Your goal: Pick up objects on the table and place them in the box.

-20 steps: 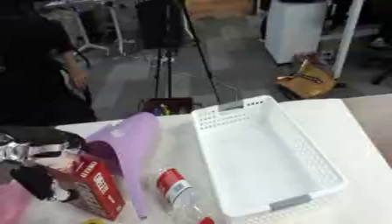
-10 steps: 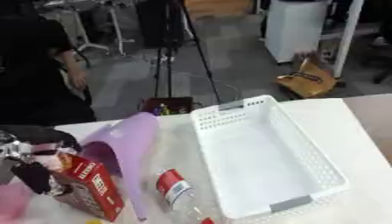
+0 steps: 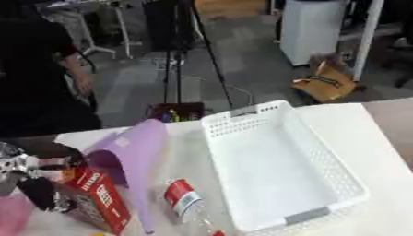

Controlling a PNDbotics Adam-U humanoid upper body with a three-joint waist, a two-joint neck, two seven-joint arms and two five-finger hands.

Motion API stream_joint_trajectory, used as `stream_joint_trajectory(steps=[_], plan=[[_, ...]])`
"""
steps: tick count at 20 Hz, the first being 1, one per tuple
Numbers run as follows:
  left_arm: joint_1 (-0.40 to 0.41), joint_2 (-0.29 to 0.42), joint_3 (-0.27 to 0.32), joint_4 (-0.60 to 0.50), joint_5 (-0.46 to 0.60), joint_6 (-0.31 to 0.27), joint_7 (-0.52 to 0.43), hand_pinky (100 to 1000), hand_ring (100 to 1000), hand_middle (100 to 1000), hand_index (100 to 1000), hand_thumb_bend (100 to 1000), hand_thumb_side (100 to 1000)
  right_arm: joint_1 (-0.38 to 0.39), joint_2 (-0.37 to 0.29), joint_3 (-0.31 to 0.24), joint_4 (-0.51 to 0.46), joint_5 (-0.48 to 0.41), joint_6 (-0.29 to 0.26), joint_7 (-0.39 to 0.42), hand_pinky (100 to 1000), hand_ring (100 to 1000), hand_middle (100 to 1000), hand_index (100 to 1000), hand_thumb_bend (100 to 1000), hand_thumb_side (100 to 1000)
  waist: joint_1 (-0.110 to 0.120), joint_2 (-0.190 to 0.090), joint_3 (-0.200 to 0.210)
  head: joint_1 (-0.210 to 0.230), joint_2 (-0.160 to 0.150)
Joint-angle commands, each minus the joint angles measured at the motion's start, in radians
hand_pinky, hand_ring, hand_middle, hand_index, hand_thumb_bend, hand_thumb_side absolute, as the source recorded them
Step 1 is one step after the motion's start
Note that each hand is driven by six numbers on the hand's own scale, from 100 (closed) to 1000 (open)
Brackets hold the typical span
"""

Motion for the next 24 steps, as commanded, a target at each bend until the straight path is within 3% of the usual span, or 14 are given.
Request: stream_joint_trajectory(steps=[1, 9, 11, 12, 14, 16, 21, 24], plan=[[-0.021, 0.028, -0.002, -0.019, 0.032, 0.142, -0.106, 1000, 978, 942, 902, 391, 403, -0.009, -0.022, -0.009, -0.019, -0.005, -0.022, -0.026, 681, 623, 570, 582, 100, 755, -0.003, -0.012, -0.002, 0.005, -0.008], [-0.042, 0.013, -0.039, -0.010, 0.094, 0.221, -0.106, 1000, 956, 908, 846, 378, 426, -0.013, -0.023, -0.009, -0.019, -0.005, -0.018, -0.027, 680, 623, 569, 581, 100, 752, 0.002, -0.010, -0.007, 0.009, -0.010], [-0.052, 0.005, -0.044, -0.005, 0.096, 0.233, -0.106, 992, 931, 873, 832, 375, 459, -0.013, -0.023, -0.009, -0.019, -0.005, -0.016, -0.026, 680, 623, 569, 581, 100, 751, 0.002, -0.010, -0.008, 0.010, -0.010], [-0.056, 0.002, -0.046, -0.001, 0.094, 0.236, -0.106, 949, 877, 778, 809, 339, 484, -0.014, -0.024, -0.009, -0.019, -0.005, -0.016, -0.026, 680, 623, 569, 581, 100, 742, 0.002, -0.010, -0.008, 0.010, -0.011], [-0.068, -0.007, -0.043, 0.010, 0.070, 0.234, -0.106, 918, 853, 736, 800, 341, 479, -0.014, -0.026, -0.008, -0.019, -0.006, -0.016, -0.028, 680, 623, 569, 581, 100, 752, 0.002, -0.011, -0.007, 0.009, -0.013], [-0.072, -0.013, -0.041, 0.028, 0.047, 0.223, -0.106, 852, 792, 626, 763, 320, 477, -0.014, -0.026, -0.006, -0.019, -0.010, -0.015, -0.028, 680, 623, 568, 581, 100, 751, 0.001, -0.013, -0.006, 0.008, -0.016], [-0.072, -0.023, -0.044, 0.075, 0.014, 0.197, -0.106, 784, 732, 558, 691, 339, 451, -0.013, -0.030, -0.005, -0.019, -0.013, -0.016, -0.031, 680, 622, 568, 581, 100, 752, 0.000, -0.016, -0.007, 0.010, -0.021], [-0.070, -0.027, -0.046, 0.100, 0.003, 0.185, -0.106, 742, 696, 561, 679, 335, 410, -0.013, -0.031, -0.006, -0.019, -0.012, -0.016, -0.035, 680, 622, 567, 581, 100, 752, -0.001, -0.017, -0.008, 0.011, -0.023]])
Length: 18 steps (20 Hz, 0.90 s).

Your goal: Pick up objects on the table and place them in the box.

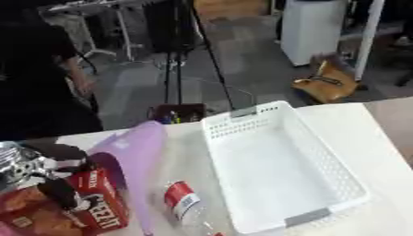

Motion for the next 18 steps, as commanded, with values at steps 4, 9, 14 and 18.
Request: stream_joint_trajectory(steps=[4, 9, 14, 18], plan=[[-0.013, 0.013, 0.009, 0.046, -0.038, 0.125, -0.151, 716, 669, 572, 675, 316, 404, -0.005, -0.031, -0.003, -0.019, -0.006, -0.022, -0.037, 680, 623, 565, 579, 100, 749, -0.011, -0.018, -0.001, 0.001, -0.014], [-0.022, 0.006, 0.013, 0.061, -0.057, 0.107, -0.151, 703, 637, 555, 645, 261, 411, -0.005, -0.031, -0.004, -0.019, -0.004, -0.019, -0.043, 683, 623, 565, 579, 100, 745, -0.010, -0.017, 0.000, 0.001, -0.015], [-0.031, 0.000, 0.026, 0.067, -0.087, 0.084, -0.151, 694, 626, 547, 610, 260, 421, -0.006, -0.033, -0.004, -0.019, -0.002, -0.015, -0.049, 683, 623, 565, 579, 100, 743, -0.009, -0.020, 0.000, 0.000, -0.011], [-0.043, -0.003, 0.040, 0.067, -0.111, 0.065, -0.151, 680, 608, 530, 594, 256, 412, -0.005, -0.035, -0.005, -0.019, 0.001, -0.009, -0.057, 683, 623, 565, 578, 100, 740, -0.007, -0.025, 0.003, 0.000, -0.005]])
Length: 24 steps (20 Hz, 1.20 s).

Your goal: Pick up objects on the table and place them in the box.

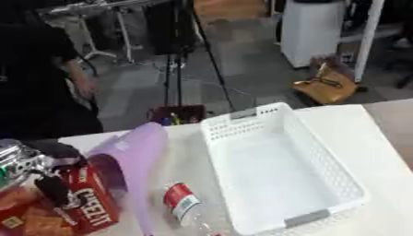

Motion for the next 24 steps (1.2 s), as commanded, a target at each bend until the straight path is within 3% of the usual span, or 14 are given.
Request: stream_joint_trajectory(steps=[1, 17, 24], plan=[[-0.028, 0.023, 0.033, 0.000, -0.026, 0.098, -0.113, 677, 601, 514, 580, 251, 406, -0.005, -0.036, -0.005, -0.019, 0.002, -0.026, -0.040, 683, 624, 565, 578, 100, 738, -0.006, -0.023, 0.003, 0.000, -0.003], [-0.051, 0.035, 0.135, -0.032, -0.091, 0.070, -0.113, 683, 588, 480, 561, 238, 382, -0.003, -0.045, 0.000, -0.019, 0.011, 0.001, -0.067, 682, 623, 564, 576, 100, 731, -0.006, -0.047, 0.016, -0.007, 0.013], [-0.045, 0.061, 0.148, -0.032, -0.086, 0.059, -0.113, 687, 590, 479, 558, 256, 368, -0.001, -0.063, 0.008, -0.019, 0.016, 0.010, -0.085, 682, 623, 564, 575, 100, 727, 0.000, -0.067, 0.031, -0.013, 0.019]])
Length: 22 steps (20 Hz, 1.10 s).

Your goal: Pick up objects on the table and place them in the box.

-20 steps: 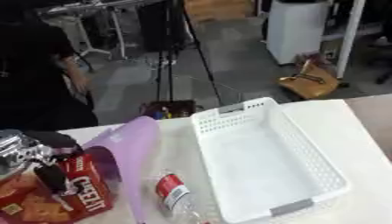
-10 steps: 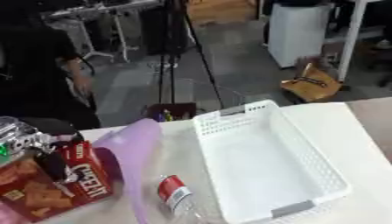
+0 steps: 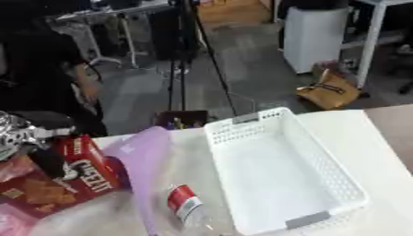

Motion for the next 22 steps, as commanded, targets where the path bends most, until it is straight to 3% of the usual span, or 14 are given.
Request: stream_joint_trajectory(steps=[1, 11, 16, 22], plan=[[-0.019, 0.057, 0.031, -0.010, -0.001, 0.081, -0.089, 688, 590, 479, 559, 250, 365, -0.001, -0.046, 0.003, -0.019, 0.010, -0.029, -0.046, 682, 623, 564, 575, 100, 726, -0.003, -0.023, 0.003, -0.004, 0.008], [-0.148, -0.005, 0.109, 0.032, -0.052, 0.025, -0.089, 680, 612, 477, 585, 187, 329, 0.005, -0.056, 0.009, -0.019, 0.021, -0.010, -0.071, 682, 623, 564, 575, 100, 722, -0.002, -0.049, 0.019, 0.002, 0.030], [-0.239, -0.065, 0.158, 0.065, -0.058, -0.021, -0.089, 665, 588, 471, 578, 100, 323, 0.009, -0.056, 0.010, -0.019, 0.024, -0.003, -0.078, 685, 624, 564, 574, 100, 718, -0.004, -0.055, 0.023, 0.002, 0.035], [-0.298, -0.104, 0.200, 0.047, -0.009, -0.010, -0.089, 655, 565, 467, 572, 100, 326, 0.011, -0.054, 0.009, -0.019, 0.026, 0.000, -0.078, 685, 624, 564, 573, 100, 717, -0.005, -0.057, 0.023, -0.001, 0.033]])
